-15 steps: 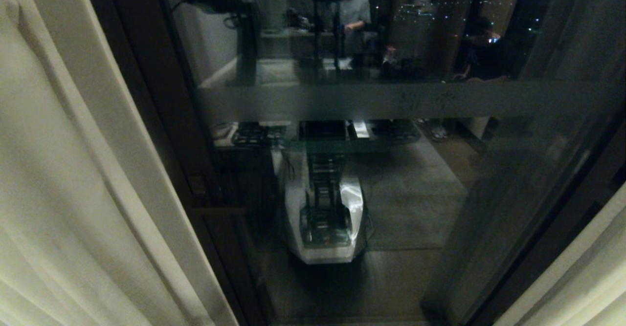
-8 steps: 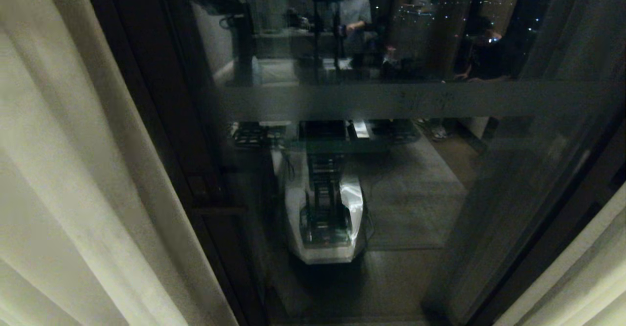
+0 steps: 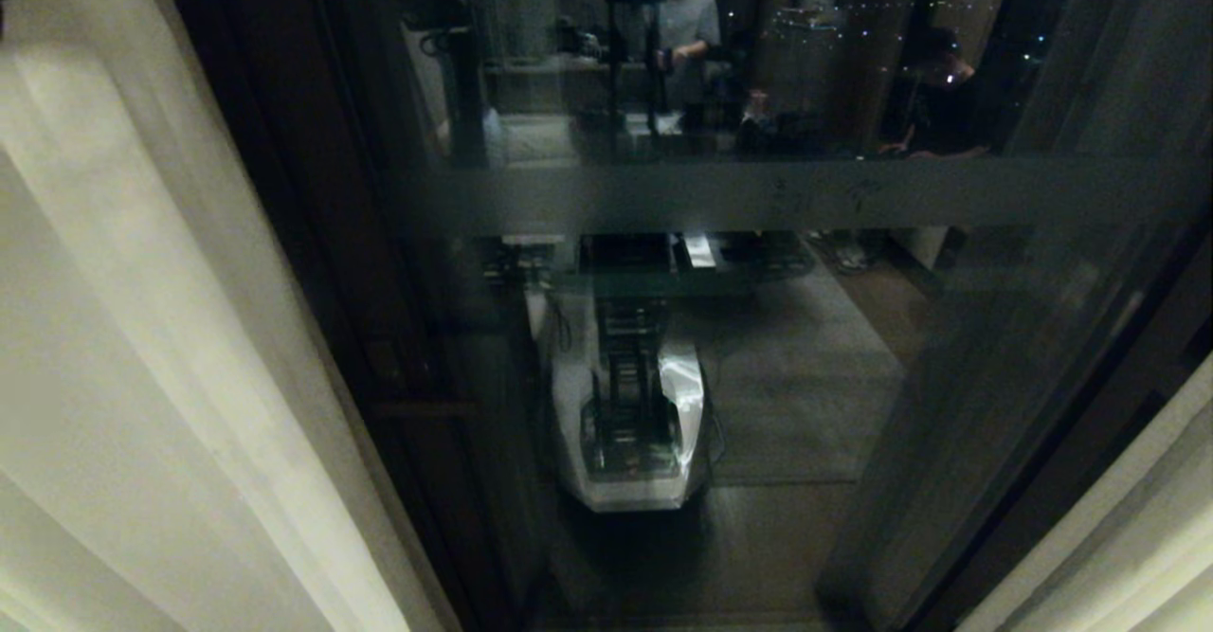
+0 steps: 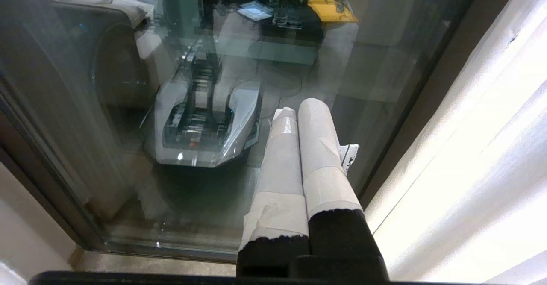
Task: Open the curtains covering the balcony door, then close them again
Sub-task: Close the inner curtains on both sides
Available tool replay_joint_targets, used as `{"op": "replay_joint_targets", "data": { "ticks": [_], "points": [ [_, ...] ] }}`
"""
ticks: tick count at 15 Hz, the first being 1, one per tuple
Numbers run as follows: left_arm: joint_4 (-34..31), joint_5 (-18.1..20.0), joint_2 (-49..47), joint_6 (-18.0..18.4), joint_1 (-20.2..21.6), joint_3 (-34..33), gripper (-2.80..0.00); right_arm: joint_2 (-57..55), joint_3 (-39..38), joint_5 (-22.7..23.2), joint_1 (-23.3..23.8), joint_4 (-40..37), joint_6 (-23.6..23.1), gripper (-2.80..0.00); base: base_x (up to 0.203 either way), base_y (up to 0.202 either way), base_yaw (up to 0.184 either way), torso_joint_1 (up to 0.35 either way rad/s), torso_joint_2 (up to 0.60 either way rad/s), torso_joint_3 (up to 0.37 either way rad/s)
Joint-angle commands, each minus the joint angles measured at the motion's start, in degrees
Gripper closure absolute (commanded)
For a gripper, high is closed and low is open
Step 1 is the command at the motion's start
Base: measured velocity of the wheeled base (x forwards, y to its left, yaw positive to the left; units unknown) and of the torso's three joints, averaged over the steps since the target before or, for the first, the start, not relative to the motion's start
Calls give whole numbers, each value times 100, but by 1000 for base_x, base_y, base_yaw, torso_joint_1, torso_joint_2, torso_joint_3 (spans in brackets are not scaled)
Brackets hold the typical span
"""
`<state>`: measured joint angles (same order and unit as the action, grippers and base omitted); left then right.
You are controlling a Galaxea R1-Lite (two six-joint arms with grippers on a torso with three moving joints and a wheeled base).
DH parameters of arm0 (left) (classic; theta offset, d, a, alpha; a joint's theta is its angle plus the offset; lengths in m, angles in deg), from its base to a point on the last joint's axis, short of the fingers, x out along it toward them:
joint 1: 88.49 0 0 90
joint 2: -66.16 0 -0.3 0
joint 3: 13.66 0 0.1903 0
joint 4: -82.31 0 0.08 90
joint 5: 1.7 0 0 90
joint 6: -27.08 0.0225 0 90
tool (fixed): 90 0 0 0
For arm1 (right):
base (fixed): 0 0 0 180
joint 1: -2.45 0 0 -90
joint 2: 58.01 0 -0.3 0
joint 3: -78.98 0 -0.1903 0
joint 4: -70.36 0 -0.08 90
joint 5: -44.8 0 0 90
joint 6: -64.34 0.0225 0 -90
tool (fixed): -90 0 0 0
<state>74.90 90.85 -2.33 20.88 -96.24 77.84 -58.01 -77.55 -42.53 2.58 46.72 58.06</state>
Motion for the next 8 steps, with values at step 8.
{"op": "replay_joint_targets", "data": {
  "ticks": [8],
  "points": [
    [13, -1, -77, -4, -25, -37, 0, -9, -1, 5, 3, 0, -5, 0, 1, -9, 1, 0, 0, 1]
  ]
}}
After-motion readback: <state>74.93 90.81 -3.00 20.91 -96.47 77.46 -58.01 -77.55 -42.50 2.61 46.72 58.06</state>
